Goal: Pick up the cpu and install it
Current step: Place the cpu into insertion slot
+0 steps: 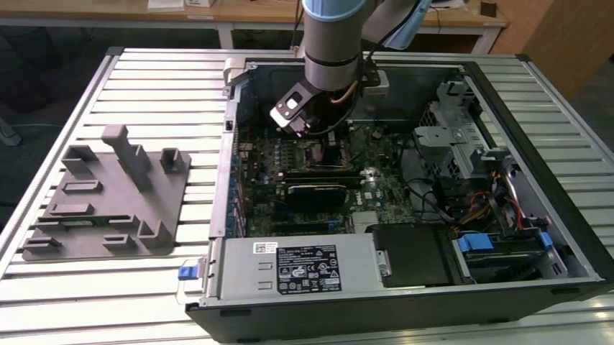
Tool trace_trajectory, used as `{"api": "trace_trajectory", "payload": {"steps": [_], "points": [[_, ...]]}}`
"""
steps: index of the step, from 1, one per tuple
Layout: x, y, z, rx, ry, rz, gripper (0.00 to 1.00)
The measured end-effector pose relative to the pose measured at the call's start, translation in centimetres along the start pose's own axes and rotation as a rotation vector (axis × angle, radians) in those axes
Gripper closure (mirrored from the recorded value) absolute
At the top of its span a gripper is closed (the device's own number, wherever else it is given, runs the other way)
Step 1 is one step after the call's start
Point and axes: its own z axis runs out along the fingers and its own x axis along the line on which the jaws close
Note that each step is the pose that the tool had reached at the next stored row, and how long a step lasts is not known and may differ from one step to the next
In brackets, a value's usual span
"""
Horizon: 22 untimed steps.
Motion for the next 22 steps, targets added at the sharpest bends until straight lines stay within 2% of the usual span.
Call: {"api": "trace_trajectory", "payload": {"steps": [22], "points": [[-0.02,-0.01,0.18,0.0000,-0.0002,0.000,0.46]]}}
